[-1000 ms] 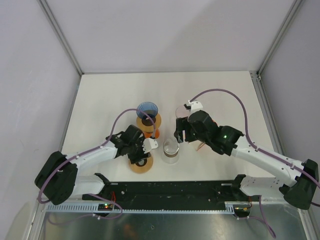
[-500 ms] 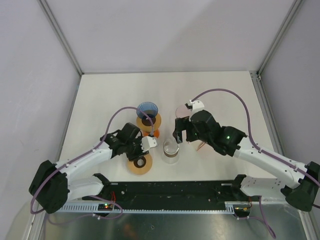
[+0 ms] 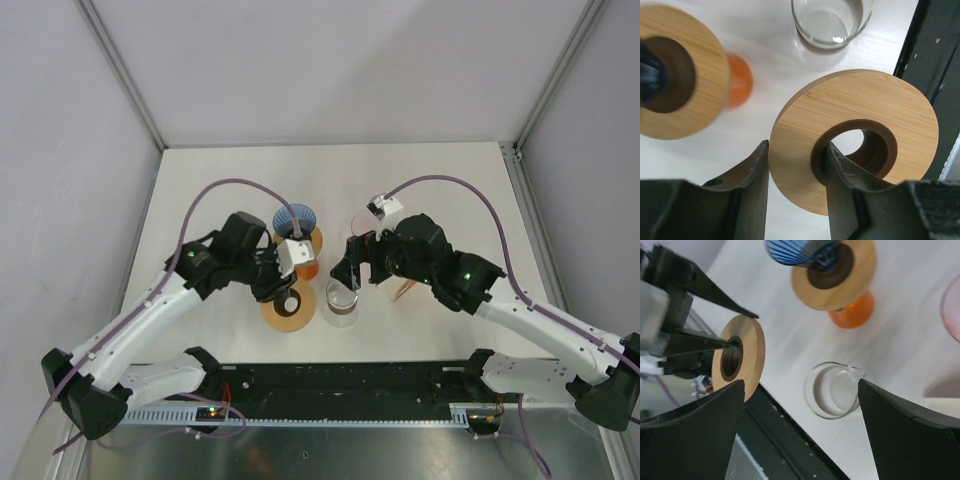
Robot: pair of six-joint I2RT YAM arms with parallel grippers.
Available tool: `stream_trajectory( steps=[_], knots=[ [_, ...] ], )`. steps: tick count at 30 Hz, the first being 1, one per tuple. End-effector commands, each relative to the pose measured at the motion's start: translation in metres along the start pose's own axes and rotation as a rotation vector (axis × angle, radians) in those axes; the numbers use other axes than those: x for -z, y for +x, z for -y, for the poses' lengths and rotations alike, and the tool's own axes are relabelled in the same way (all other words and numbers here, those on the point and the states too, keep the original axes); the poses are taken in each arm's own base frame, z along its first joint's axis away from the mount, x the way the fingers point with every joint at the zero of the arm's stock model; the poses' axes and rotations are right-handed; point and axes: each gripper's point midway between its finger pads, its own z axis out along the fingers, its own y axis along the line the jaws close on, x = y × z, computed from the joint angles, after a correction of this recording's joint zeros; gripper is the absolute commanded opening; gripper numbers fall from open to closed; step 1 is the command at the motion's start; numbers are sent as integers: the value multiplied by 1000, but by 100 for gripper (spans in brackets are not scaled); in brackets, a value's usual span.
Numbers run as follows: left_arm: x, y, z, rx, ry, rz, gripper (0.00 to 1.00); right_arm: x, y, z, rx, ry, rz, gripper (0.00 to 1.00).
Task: Place the coffee filter in the dripper
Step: Pick up the dripper holder from the center of the board, then adjust the dripper holder.
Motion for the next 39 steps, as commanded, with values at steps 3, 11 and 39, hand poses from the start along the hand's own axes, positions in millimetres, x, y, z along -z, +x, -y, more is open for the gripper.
stream_trajectory(
  steps=[3, 11, 39],
  knots=[
    [53, -55, 1, 35, -51, 142, 0, 15, -33, -73, -61, -368, 51, 99],
    [80, -88, -21, 43, -175, 204, 0, 0, -36, -104, -150, -499, 25, 88],
    [127, -139, -65, 127, -416, 331, 94, 43, -76, -28, 328, -61, 231, 0]
  ],
)
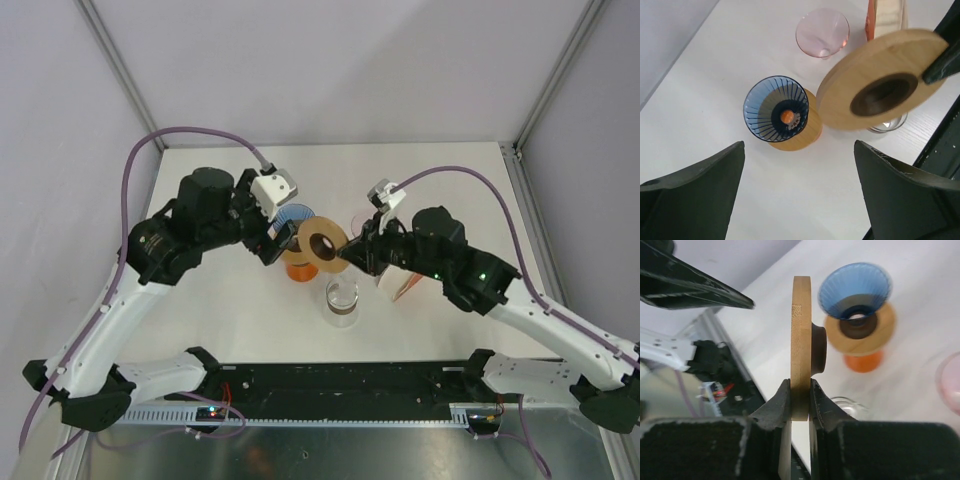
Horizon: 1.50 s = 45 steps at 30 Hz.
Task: Place the coffee filter in the dripper
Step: Adjust the dripper holder.
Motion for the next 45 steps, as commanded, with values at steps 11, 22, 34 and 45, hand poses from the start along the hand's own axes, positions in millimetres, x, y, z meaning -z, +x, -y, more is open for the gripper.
stream_trajectory(
  steps=[11, 22, 34, 45],
  knots=[
    [-8, -13, -27, 175, -85, 29, 98, 51, -12, 64, 904, 598, -173, 0],
    [-8, -43, 8, 629, 407, 123, 90, 63, -23, 24, 1449, 580, 31, 0],
    [-20, -41, 34, 823, 624, 88, 87, 63, -47, 0, 1685, 701, 166, 0],
    [-12, -48, 47, 843, 744, 102, 67, 51, -40, -11, 1733, 678, 173, 0]
  ],
)
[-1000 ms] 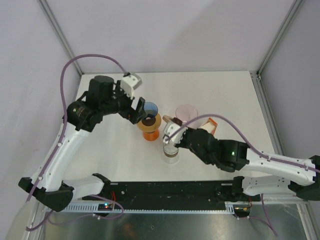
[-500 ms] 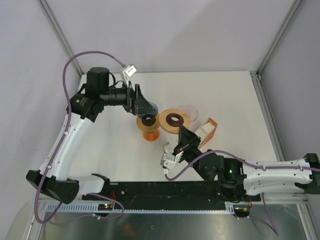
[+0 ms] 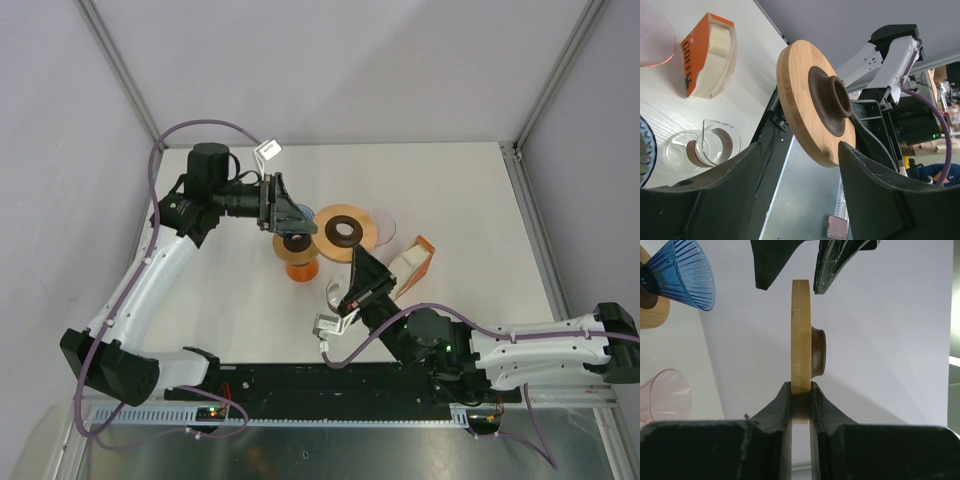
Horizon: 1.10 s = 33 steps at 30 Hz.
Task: Place the coffee filter in the dripper
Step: Adjust the dripper holder.
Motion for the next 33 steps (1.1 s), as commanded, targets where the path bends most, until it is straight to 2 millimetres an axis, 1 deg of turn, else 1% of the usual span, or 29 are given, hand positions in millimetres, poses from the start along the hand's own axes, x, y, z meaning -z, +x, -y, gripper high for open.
stream_trajectory(
  steps=[1, 5, 8, 10, 14, 16, 17, 18, 19, 20, 21, 22, 23, 24, 25, 29, 30, 32, 33],
  knots=[
    [2, 1, 21, -6, 92, -11, 65, -1, -6, 21, -35, 75, 15, 0],
    [-3, 10, 14, 37, 101, -30, 53, -2, -9, 24, -46, 91, 31, 0],
    [-7, 16, 15, 44, 126, -55, 44, -4, -11, 21, -43, 84, 37, 0],
    [-9, 18, 17, 41, 139, -65, 35, -5, -13, 19, -50, 83, 42, 0],
    [-9, 20, 19, 41, 158, -78, 7, -8, -15, 15, -98, 74, 63, 0],
    [-9, 22, 18, 43, 161, -82, 2, -8, -14, 11, -150, 47, 69, 0],
    [-9, 22, 17, 47, 159, -81, 1, -9, -14, 7, -185, 27, 72, 7],
    [-9, 22, 14, 55, 153, -78, 1, -8, -14, 6, -223, 15, 79, 20],
    [-9, 22, 10, 61, 146, -75, 0, -8, -14, 4, -267, -3, 82, 39],
    [-9, 21, 7, 67, 138, -70, 0, -7, -15, 3, -312, -14, 91, 55],
    [-8, 21, 4, 69, 132, -64, 0, -6, -16, 0, -363, -33, 97, 68],
    [-8, 19, 1, 68, 126, -58, 0, -4, -17, 1, -410, -45, 110, 77],
    [-7, 18, 0, 65, 119, -52, 0, -2, -18, -3, -460, -74, 117, 82],
    [-6, 16, -2, 62, 112, -44, 0, 0, -20, -2, -508, -92, 135, 86],
    [-5, 14, -4, 61, 104, -33, 0, 4, -22, -7, -555, -131, 145, 88],
    [0, 10, -6, 54, 90, -10, 0, 21, -32, -11, -749, -252, 207, 93],
    [0, 10, -7, 47, 86, -6, 0, 25, -33, -6, -832, -268, 216, 96],
    [1, 10, -9, 31, 76, 1, 0, 32, -32, 9, -990, -292, 248, 99],
    [1, 10, -9, 27, 72, 4, 0, 33, -29, 22, -1073, -300, 277, 99]
  ],
)
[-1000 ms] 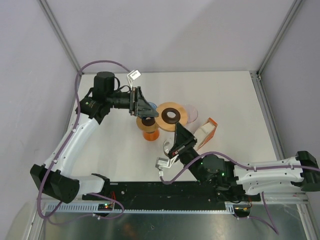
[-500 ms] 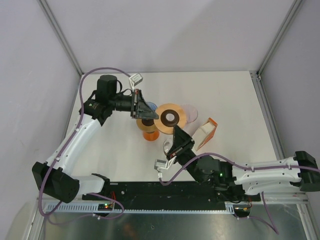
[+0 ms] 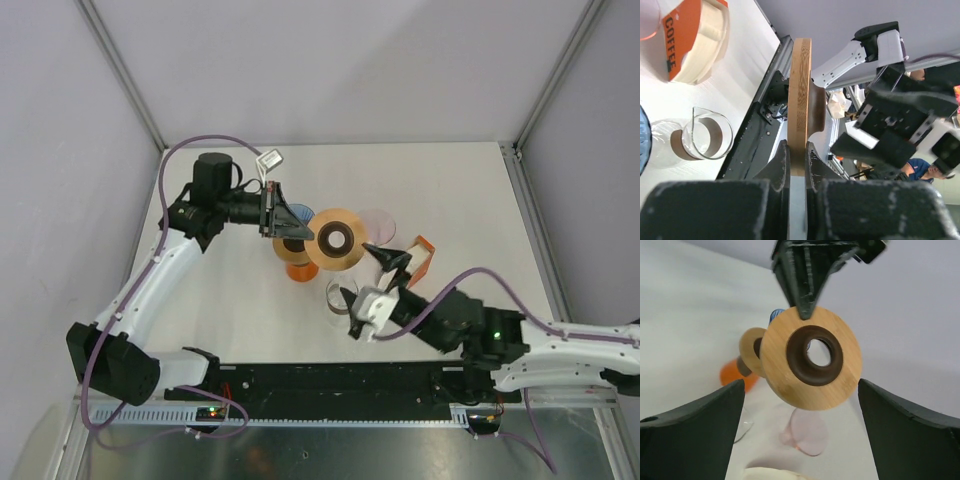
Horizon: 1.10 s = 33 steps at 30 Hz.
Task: Place the coffee filter in the dripper
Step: Adjust the dripper holder, then place the dripper holder onto the coffee server.
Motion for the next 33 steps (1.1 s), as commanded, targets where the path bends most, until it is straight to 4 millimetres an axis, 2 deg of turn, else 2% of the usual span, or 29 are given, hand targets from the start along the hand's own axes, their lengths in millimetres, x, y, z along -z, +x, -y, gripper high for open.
stream_trajectory(
  steps=[1, 3, 5, 9, 11, 13, 16, 19, 27, 33],
  knots=[
    [5, -4, 7, -111, 5, 35, 0, 23, -34, 24, -495, -110, 137, 99],
    [6, -5, 6, -126, -5, 43, 0, 29, -45, 36, -635, -197, 199, 99],
    [6, -6, 6, -143, -11, 49, 0, 29, -40, 54, -772, -232, 191, 99],
    [5, -1, 8, -172, -4, 38, 0, 15, 2, 86, -1127, -297, 79, 98],
    [4, 3, 7, -187, -5, 32, 0, 8, 17, 94, -1267, -356, 57, 99],
    [3, 6, 4, -196, -14, 31, 0, 3, 24, 101, -1294, -367, 61, 99],
    [4, 8, 4, -205, -14, 29, 0, -1, 15, 107, -1290, -411, 115, 99],
    [4, 9, 8, -207, 1, 21, 0, -11, 16, 103, -1314, -438, 114, 97],
    [2, 12, 10, -199, 16, 6, 0, -37, 20, 70, -1345, -505, 50, 78],
    [3, 14, 12, -201, 25, 1, 0, -48, 40, 66, -1375, -491, 1, 76]
  ],
)
